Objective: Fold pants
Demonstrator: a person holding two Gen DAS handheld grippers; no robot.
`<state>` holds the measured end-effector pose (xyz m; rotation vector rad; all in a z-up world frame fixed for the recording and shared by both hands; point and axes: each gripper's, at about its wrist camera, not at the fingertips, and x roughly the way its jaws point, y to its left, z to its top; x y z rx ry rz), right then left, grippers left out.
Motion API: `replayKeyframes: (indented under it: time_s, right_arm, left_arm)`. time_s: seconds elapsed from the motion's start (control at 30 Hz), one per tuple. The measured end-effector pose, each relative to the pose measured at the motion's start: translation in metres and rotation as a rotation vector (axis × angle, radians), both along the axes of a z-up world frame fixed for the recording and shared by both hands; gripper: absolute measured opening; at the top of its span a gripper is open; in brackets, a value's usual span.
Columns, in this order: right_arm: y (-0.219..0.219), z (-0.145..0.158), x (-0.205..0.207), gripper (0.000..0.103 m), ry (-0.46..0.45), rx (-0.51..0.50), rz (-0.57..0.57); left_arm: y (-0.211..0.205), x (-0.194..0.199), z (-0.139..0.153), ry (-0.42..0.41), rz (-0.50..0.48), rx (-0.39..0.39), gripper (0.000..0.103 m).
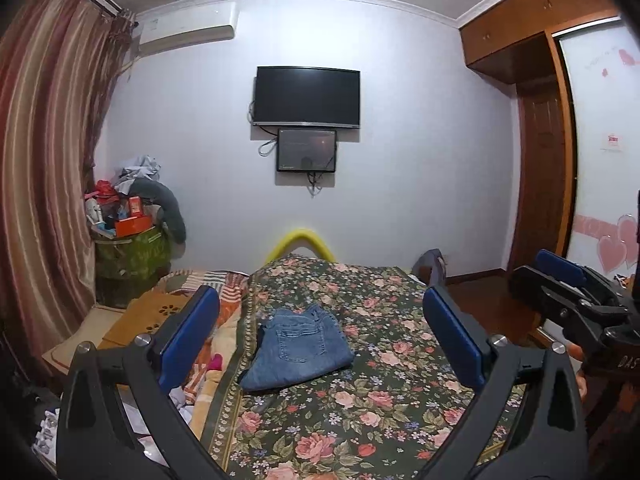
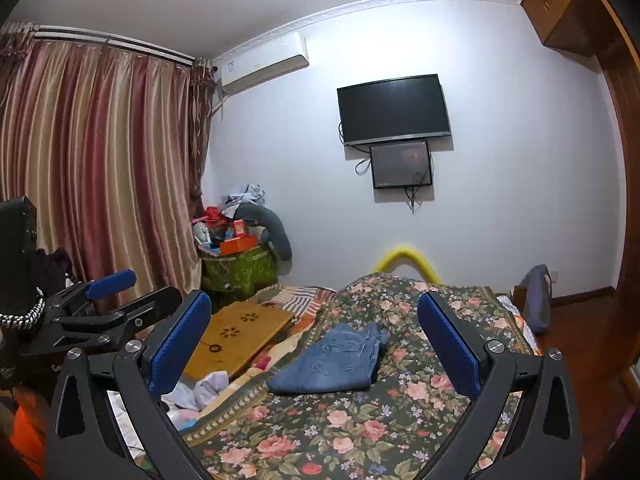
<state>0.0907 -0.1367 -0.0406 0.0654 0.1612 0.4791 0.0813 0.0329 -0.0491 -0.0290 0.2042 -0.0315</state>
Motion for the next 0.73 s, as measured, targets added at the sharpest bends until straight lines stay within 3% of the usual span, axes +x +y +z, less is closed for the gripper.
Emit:
replayKeyframes:
  time_s: [0.73]
  right_arm:
    - [0.002, -0.0037, -0.0007, 0.103, 0.009, 0.004, -0.005]
  left_arm:
    - [0.0038, 0.0034, -0.001, 0.011, 0.011, -0.007, 0.103]
